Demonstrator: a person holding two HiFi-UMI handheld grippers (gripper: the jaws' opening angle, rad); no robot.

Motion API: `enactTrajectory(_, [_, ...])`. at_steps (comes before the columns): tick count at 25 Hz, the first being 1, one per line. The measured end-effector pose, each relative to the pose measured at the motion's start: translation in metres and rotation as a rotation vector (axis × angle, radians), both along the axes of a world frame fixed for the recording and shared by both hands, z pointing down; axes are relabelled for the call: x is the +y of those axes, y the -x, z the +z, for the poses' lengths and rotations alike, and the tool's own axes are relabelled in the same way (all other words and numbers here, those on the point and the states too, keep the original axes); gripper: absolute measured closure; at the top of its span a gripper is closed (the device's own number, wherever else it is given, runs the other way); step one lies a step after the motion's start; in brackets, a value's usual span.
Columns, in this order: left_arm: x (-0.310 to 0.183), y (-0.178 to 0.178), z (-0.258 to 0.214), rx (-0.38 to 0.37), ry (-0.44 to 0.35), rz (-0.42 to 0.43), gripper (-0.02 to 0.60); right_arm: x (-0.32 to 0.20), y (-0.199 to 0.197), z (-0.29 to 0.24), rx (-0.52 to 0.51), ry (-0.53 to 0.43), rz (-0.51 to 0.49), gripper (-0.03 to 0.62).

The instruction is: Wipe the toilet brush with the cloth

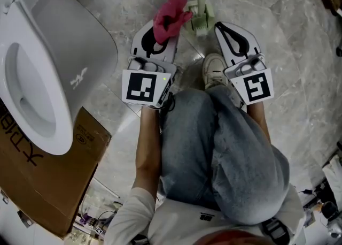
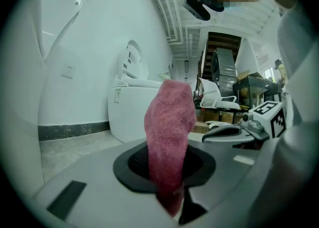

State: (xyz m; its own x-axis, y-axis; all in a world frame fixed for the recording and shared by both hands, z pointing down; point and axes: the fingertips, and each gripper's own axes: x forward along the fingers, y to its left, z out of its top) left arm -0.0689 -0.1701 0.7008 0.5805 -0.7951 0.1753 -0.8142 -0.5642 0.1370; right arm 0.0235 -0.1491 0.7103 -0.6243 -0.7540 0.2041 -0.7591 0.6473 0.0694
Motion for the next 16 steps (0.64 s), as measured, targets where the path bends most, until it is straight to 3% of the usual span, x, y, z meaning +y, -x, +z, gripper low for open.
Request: enactTrajectory(16, [0.003, -0.014, 0.002, -0.014, -0.013, 0.031, 0.494, 0.002, -0.003, -0.007, -0.009, -0.014, -0.008, 0.597])
